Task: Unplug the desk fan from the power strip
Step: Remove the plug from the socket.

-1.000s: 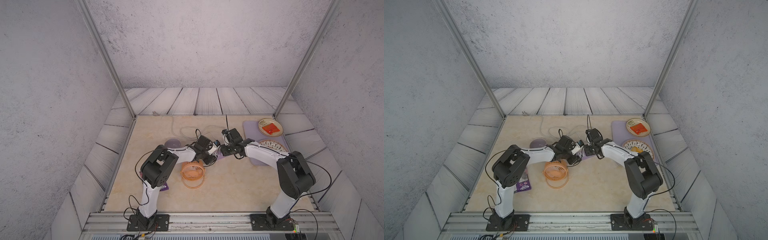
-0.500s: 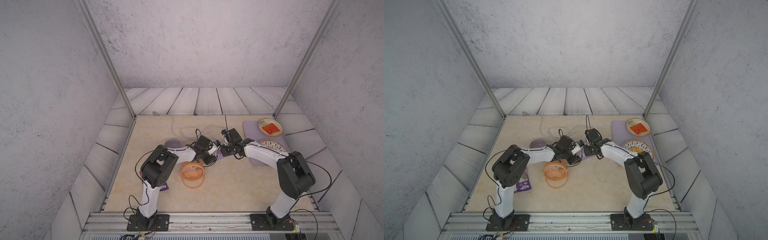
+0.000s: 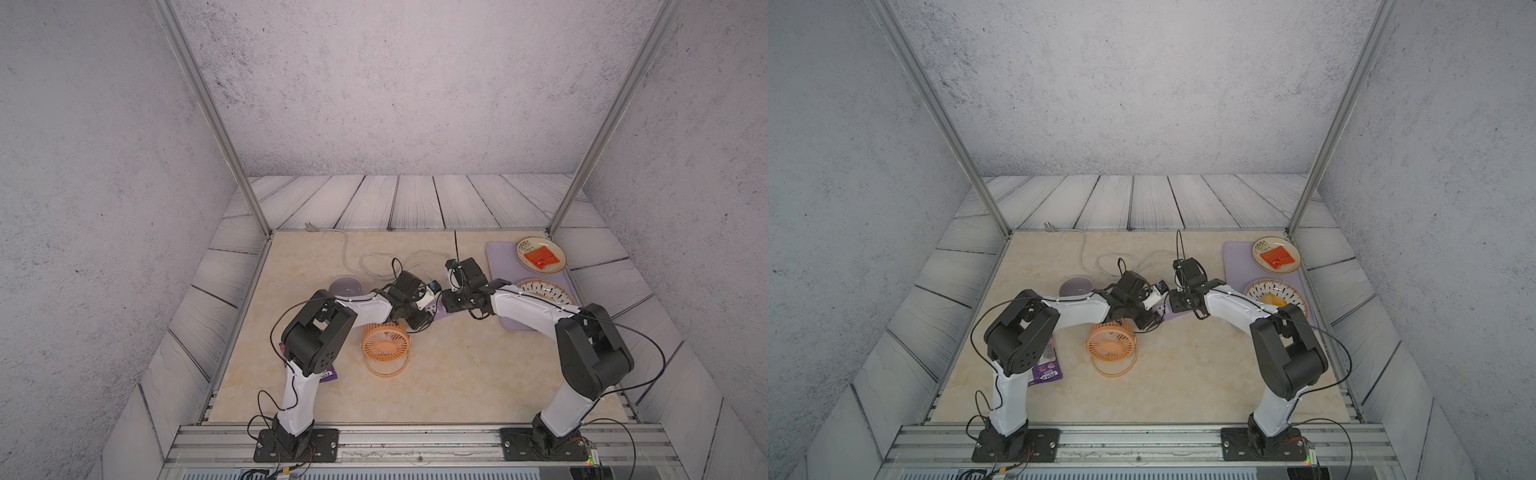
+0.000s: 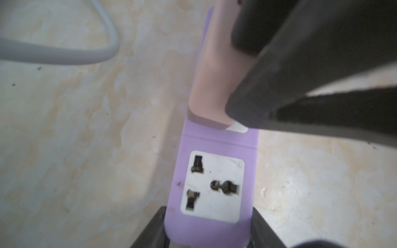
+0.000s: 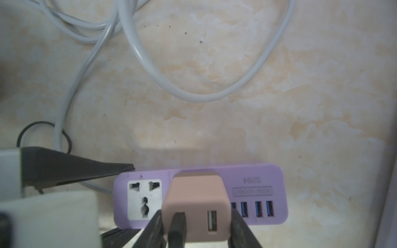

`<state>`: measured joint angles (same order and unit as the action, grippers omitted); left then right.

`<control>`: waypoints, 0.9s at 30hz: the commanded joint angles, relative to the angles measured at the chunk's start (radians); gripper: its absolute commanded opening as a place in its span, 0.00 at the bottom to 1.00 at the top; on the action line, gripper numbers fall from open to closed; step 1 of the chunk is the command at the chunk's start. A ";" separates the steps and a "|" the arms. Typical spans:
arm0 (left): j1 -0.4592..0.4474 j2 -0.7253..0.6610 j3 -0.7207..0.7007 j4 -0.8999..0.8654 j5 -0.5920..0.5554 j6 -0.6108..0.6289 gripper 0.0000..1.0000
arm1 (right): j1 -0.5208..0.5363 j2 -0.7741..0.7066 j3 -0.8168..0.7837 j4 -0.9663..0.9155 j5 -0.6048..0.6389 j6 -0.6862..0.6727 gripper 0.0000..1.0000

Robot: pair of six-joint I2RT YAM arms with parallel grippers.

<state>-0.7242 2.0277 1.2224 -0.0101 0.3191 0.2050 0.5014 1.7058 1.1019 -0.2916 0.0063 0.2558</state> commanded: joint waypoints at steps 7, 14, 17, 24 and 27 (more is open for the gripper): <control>-0.050 -0.003 -0.003 -0.076 0.057 0.047 0.00 | 0.017 -0.039 0.022 0.107 -0.013 0.008 0.37; -0.052 0.000 0.001 -0.076 0.059 0.043 0.00 | 0.066 -0.017 0.048 0.092 0.015 -0.015 0.37; -0.052 0.003 0.004 -0.077 0.059 0.044 0.00 | 0.079 -0.007 0.066 0.082 0.019 -0.020 0.37; -0.053 0.004 0.001 -0.077 0.059 0.046 0.00 | 0.081 -0.010 0.078 0.061 0.053 -0.019 0.37; -0.054 -0.002 -0.004 -0.078 0.056 0.047 0.00 | 0.067 -0.015 0.077 0.057 0.053 -0.014 0.37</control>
<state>-0.7250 2.0277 1.2243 -0.0158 0.3241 0.2012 0.5507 1.7065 1.1213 -0.3302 0.0788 0.2337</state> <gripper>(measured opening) 0.550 0.453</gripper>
